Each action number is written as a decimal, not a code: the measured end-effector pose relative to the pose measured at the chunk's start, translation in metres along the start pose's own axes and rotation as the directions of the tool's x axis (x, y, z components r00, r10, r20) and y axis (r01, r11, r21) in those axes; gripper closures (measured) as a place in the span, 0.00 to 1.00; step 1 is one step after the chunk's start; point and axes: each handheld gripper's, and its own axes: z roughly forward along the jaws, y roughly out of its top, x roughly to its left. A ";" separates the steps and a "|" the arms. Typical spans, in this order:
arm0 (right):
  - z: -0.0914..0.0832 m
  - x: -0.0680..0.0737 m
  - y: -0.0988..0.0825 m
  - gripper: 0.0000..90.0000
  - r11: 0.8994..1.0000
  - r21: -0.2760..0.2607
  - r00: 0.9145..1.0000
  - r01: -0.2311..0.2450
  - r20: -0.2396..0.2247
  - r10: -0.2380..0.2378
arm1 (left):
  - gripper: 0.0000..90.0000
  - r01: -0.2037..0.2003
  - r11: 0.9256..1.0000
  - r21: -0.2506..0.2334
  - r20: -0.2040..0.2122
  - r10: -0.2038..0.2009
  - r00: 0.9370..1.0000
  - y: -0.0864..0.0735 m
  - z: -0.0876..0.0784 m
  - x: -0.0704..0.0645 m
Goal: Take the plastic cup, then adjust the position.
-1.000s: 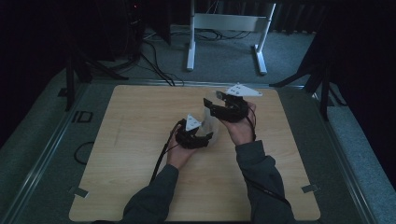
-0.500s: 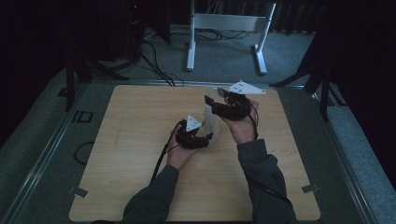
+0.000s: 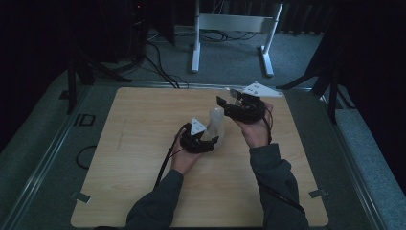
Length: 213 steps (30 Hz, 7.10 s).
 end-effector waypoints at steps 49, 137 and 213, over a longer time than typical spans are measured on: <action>-0.055 -0.056 -0.075 0.45 0.986 0.037 0.976 -0.163 0.152 0.156 | 0.34 -0.020 0.998 -0.059 0.014 0.020 1.000 -0.001 -0.029 -0.010; -0.056 -0.055 -0.152 0.45 0.924 0.077 0.924 -0.374 0.118 0.364 | 0.33 -0.116 0.991 -0.068 0.135 0.124 0.983 0.015 0.011 -0.063; -0.061 -0.060 -0.158 0.46 0.818 0.035 0.816 -0.574 -0.056 0.575 | 0.21 -0.121 0.990 -0.073 0.220 0.134 0.966 0.003 0.044 -0.089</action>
